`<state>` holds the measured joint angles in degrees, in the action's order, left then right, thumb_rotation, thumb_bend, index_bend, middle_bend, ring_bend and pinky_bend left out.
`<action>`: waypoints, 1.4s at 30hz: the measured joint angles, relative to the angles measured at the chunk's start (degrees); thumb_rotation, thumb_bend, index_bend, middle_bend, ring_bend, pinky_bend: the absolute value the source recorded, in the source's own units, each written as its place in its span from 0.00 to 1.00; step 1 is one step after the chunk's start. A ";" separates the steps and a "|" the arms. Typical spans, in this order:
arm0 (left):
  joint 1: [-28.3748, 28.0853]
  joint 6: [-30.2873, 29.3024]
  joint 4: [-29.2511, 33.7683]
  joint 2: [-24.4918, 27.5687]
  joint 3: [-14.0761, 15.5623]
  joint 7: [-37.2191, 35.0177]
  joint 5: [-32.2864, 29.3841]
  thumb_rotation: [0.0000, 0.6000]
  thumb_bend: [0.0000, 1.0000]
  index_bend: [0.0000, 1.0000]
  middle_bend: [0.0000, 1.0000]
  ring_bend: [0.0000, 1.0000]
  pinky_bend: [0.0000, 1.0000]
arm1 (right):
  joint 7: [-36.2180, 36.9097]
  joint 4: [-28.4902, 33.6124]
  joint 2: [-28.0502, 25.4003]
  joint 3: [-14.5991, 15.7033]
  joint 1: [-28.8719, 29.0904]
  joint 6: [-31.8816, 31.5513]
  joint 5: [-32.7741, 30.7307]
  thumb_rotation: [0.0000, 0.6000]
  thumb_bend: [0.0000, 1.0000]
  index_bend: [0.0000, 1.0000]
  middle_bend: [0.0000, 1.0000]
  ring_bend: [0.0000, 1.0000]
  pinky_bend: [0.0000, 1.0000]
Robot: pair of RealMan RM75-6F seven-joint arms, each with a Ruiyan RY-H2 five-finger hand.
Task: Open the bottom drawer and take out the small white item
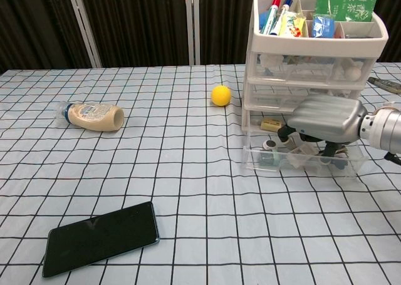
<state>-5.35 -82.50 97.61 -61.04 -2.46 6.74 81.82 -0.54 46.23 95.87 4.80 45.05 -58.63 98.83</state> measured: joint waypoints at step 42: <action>1.23 -2.62 0.46 1.03 0.73 -2.08 2.82 1.00 0.00 0.00 0.00 0.00 0.00 | -11.31 16.95 -9.76 -4.29 -2.07 -6.70 -2.10 1.00 0.01 0.63 1.00 1.00 0.82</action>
<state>-4.12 -85.12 98.07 -60.01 -1.73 4.66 84.65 -11.85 63.18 86.11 0.51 42.97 -65.34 96.73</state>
